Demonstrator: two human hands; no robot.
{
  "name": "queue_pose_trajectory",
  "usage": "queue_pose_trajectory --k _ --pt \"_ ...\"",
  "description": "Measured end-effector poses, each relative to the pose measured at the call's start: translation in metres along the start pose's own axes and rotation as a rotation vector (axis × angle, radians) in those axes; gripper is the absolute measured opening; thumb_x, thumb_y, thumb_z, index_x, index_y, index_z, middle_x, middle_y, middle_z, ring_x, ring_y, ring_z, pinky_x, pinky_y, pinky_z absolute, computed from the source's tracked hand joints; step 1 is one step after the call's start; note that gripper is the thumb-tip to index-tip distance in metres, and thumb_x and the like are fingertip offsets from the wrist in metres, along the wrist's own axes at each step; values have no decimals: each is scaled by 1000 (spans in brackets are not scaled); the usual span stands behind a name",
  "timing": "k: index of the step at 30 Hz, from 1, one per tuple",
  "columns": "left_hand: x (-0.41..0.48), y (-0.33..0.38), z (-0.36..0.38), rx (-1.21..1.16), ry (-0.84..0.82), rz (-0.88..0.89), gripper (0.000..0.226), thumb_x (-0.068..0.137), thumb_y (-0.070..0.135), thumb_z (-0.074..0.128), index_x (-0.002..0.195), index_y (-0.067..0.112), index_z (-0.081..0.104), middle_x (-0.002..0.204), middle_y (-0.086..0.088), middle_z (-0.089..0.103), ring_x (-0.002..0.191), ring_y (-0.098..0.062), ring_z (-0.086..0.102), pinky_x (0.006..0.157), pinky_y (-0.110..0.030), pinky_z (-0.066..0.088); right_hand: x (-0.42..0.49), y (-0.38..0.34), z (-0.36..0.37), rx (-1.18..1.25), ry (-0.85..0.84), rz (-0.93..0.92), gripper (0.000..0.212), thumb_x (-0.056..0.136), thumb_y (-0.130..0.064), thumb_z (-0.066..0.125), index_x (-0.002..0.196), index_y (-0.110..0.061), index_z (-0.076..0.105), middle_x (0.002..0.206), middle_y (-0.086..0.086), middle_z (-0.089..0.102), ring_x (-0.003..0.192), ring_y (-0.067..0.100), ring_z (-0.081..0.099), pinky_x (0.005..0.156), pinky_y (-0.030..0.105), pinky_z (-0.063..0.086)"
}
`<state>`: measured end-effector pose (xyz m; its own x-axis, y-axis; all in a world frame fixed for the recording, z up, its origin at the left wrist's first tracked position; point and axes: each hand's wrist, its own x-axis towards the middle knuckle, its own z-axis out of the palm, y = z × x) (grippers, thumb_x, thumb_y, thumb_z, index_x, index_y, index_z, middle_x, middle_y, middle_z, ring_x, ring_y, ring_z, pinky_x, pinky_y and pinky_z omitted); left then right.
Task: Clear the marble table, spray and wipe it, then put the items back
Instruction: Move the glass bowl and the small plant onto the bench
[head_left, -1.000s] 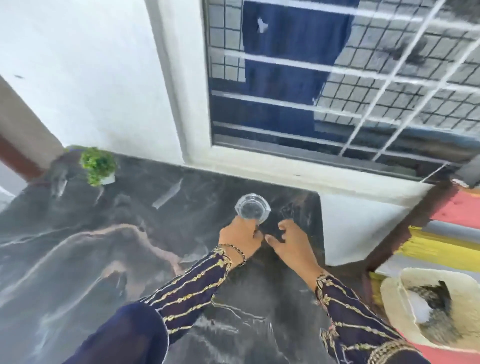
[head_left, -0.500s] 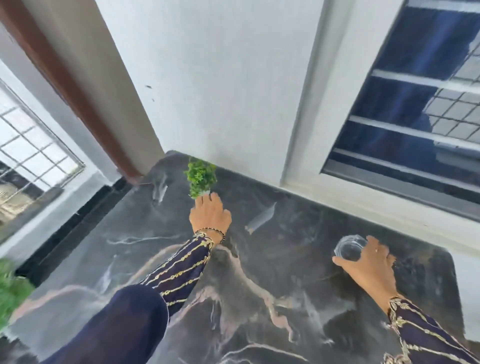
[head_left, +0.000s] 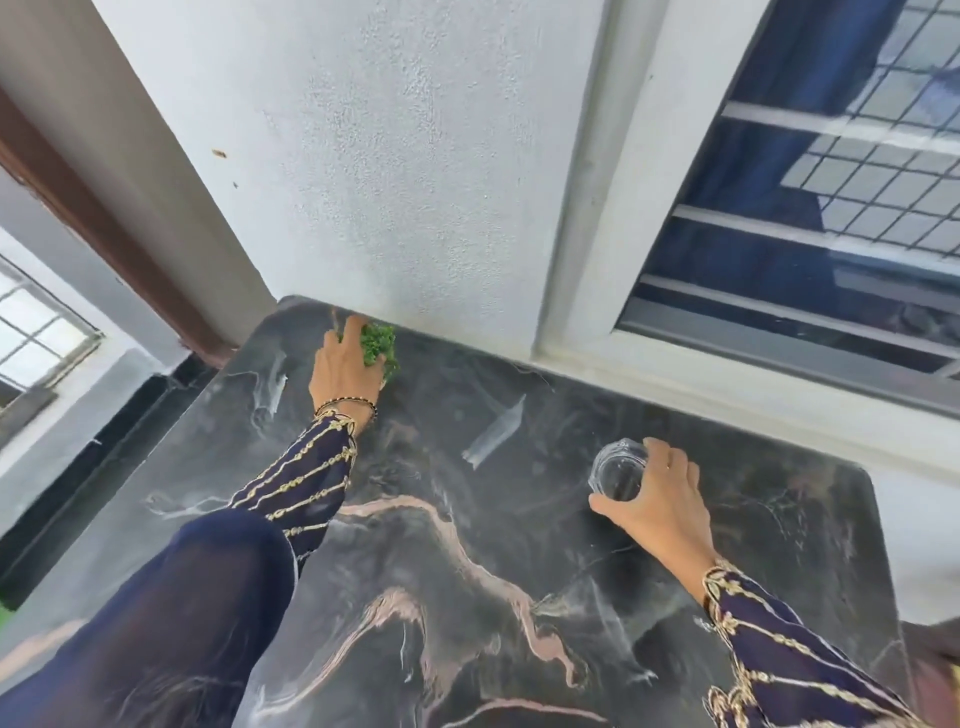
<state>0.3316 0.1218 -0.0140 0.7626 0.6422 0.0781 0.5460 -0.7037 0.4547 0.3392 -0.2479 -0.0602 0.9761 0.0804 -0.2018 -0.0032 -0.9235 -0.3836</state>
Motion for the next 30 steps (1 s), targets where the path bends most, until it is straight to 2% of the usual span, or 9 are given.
queue_pose_trajectory --k 3,7,14,18,22,27,30 --pt "-17 12 -2 -46 -8 75 36 88 18 64 121 12 51 112 -20 57 99 -42 59 73 -45 48 -9 6 -4 25 3 -1 106 63 -58 83 147 -17 33 142 8 43 133 29 37 102 46 47" --pt "-60 47 0 -171 -94 162 36 86 27 68 117 16 52 109 -14 63 99 -34 61 80 -37 47 -29 24 -14 85 23 10 104 63 -58 83 146 -19 34 142 4 42 134 26 36 100 45 47" --pt "-161 136 10 -366 -280 281 37 81 32 75 110 19 56 98 0 68 95 -23 65 85 -36 54 -76 80 -45 148 94 48 105 61 -60 83 146 -19 35 143 2 42 136 23 36 101 43 46" --pt "-233 192 28 -354 -358 408 39 79 33 76 111 21 57 100 -2 70 95 -22 64 85 -32 51 -111 141 -68 180 126 72 105 62 -62 82 146 -21 34 143 -1 42 135 20 35 98 43 47" --pt "-319 253 54 -319 -444 511 37 81 31 75 111 22 56 98 3 67 91 -19 63 81 -27 48 -152 224 -93 205 169 103 102 62 -62 82 144 -21 35 138 -2 44 131 20 38 96 41 47" --pt "-430 336 100 -281 -558 618 39 83 31 73 115 23 55 108 -1 68 100 -22 63 90 -37 52 -207 342 -120 225 221 172 101 64 -60 83 144 -18 38 139 3 45 132 24 39 105 40 43" --pt "-494 385 134 -274 -621 693 41 81 33 74 116 22 55 107 -1 68 98 -22 64 87 -34 52 -237 415 -135 222 220 254 104 62 -61 83 144 -16 37 138 5 45 131 27 40 106 41 42"
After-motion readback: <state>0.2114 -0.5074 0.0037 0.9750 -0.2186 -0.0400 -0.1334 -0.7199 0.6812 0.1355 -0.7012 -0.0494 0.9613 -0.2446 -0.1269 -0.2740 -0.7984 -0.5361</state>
